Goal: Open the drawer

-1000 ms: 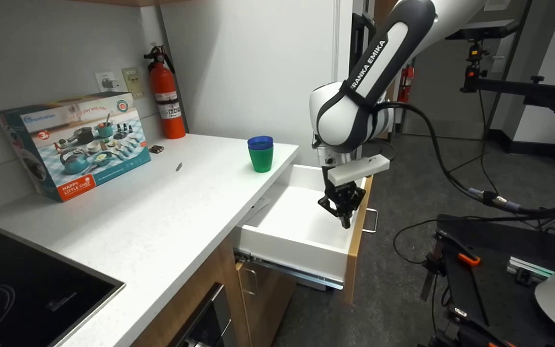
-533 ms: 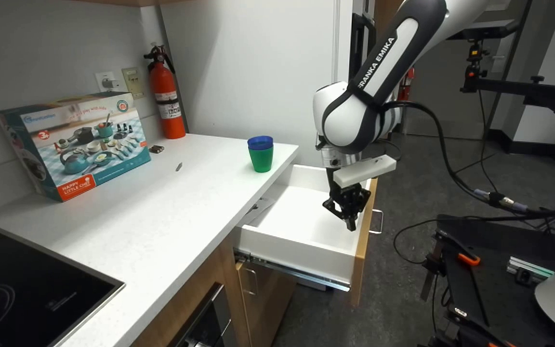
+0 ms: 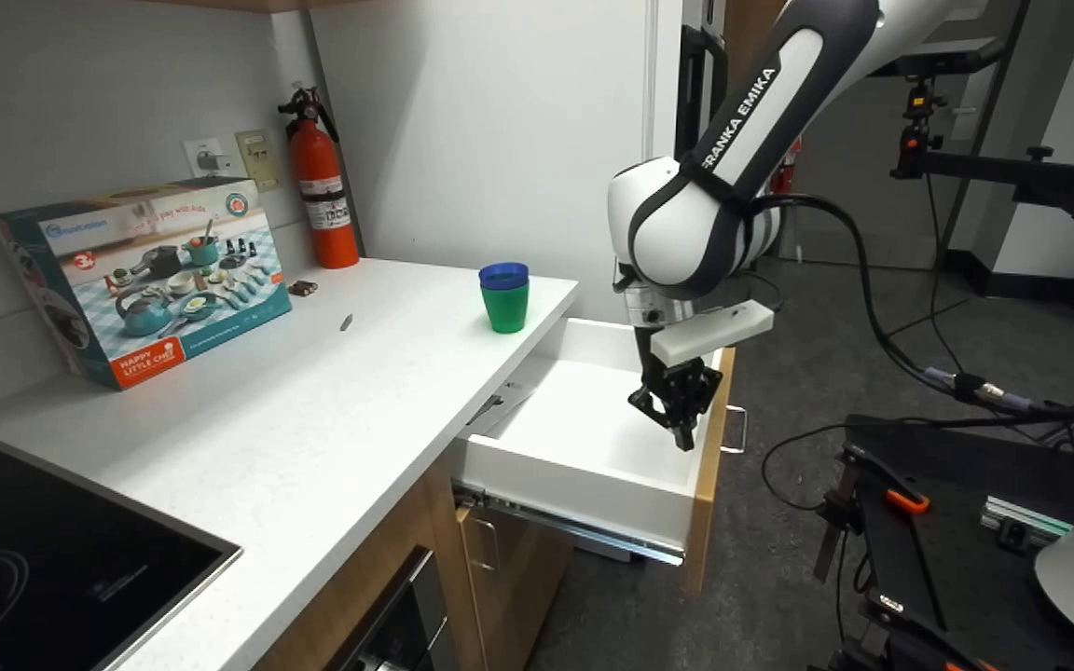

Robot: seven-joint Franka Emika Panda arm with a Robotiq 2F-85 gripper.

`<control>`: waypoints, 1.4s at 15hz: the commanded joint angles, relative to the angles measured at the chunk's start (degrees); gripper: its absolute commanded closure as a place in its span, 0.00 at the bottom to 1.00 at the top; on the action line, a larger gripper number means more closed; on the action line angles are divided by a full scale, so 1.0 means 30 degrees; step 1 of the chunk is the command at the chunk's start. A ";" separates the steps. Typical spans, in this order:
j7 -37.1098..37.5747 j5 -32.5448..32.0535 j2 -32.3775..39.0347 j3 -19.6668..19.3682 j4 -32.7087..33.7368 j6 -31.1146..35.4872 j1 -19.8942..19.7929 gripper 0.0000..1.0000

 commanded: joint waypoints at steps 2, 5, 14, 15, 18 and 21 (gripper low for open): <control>0.0096 -0.0611 -0.1069 0.0079 -0.1357 -0.0229 0.0334 1.00; 0.0165 -0.0773 -0.1271 0.0143 -0.1735 -0.0227 0.0390 1.00; 0.0203 -0.1016 -0.1917 0.0113 -0.2202 -0.0210 0.0267 1.00; 0.0186 -0.1002 -0.2059 0.0112 -0.2126 -0.0201 0.0242 1.00; 0.0220 -0.1009 -0.2344 0.0211 -0.1769 -0.0242 0.0254 1.00; 0.0214 -0.1109 -0.2707 0.0333 -0.1349 -0.0304 0.0270 1.00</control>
